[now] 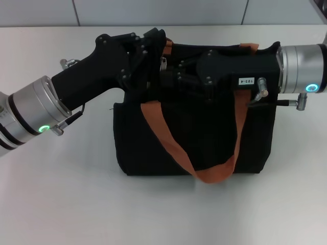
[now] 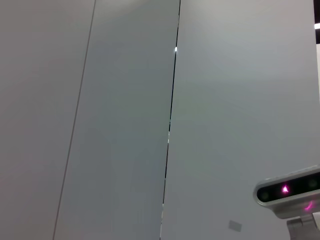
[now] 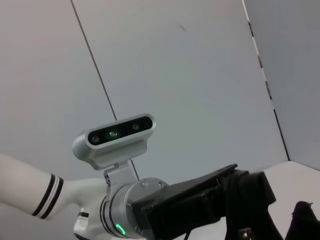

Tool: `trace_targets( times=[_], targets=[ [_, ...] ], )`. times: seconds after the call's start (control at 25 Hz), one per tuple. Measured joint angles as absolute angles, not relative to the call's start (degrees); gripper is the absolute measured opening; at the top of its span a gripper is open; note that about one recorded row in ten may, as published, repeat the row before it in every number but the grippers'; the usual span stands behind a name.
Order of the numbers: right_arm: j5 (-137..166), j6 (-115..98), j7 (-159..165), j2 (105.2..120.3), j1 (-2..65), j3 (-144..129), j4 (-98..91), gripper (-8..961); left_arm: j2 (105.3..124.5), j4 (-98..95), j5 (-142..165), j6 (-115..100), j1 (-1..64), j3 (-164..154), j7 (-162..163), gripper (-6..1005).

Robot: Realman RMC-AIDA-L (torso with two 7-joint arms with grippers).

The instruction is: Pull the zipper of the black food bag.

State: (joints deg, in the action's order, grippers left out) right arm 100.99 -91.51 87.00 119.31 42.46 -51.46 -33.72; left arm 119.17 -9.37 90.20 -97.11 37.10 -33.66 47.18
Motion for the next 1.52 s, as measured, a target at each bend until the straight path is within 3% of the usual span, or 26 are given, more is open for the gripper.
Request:
trace_targets(
  times=[1.52],
  targets=[
    [99.9,-90.97,92.46,119.24,42.84,-52.22,-32.7,36,119.17,-8.45,90.26,-98.04,37.32,-33.66,46.75,29]
  ],
)
